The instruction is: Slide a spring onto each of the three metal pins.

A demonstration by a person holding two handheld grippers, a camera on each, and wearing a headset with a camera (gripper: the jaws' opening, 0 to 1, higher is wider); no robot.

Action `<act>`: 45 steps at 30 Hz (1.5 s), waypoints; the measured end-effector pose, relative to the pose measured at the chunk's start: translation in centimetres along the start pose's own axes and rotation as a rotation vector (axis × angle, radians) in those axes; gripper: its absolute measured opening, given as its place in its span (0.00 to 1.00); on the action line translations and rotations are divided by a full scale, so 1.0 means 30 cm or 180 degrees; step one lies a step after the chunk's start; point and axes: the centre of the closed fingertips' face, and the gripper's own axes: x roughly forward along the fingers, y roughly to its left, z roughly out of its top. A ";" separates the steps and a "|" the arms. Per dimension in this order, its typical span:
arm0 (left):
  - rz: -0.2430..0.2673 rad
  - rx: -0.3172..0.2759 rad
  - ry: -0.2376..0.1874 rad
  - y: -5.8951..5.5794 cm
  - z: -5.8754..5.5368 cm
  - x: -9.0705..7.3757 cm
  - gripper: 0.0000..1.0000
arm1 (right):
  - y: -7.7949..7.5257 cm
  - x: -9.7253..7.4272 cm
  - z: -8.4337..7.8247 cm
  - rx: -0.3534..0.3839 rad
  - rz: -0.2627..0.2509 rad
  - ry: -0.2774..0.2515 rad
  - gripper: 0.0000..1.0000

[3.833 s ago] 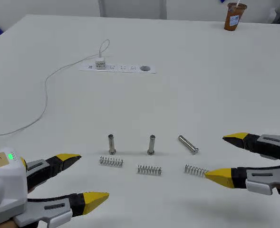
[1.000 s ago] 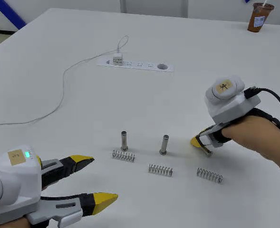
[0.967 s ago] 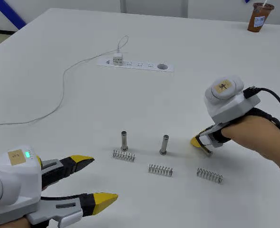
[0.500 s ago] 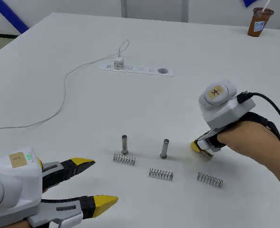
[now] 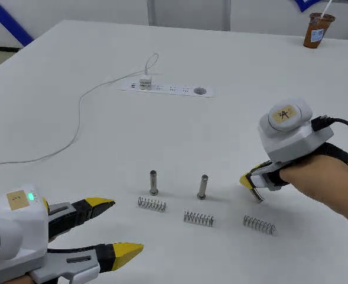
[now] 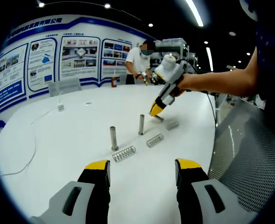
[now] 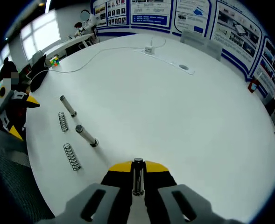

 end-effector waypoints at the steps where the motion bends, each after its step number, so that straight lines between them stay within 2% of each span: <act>1: -0.0002 0.0003 -0.0002 -0.001 0.002 0.000 0.57 | 0.001 -0.007 -0.005 -0.0002 -0.0008 -0.0014 0.09; 10: -0.0018 0.0035 -0.0009 -0.006 0.012 0.004 0.57 | -0.004 -0.062 -0.021 0.0080 -0.0055 -0.0187 0.09; 13: -0.0019 0.0045 -0.0012 -0.007 0.013 0.004 0.57 | -0.018 -0.066 -0.027 0.0110 -0.0058 -0.0221 0.09; 19: -0.0017 0.0049 -0.0016 -0.010 0.015 0.003 0.57 | -0.012 -0.089 -0.036 0.0171 -0.0039 -0.0309 0.09; 32: -0.0022 0.0058 -0.0021 -0.017 0.018 0.005 0.57 | 0.013 -0.109 -0.061 0.0243 0.0024 -0.0349 0.09; 45: -0.0035 0.0066 -0.0031 -0.019 0.021 0.009 0.57 | 0.025 -0.113 -0.061 0.0156 0.0053 -0.0362 0.09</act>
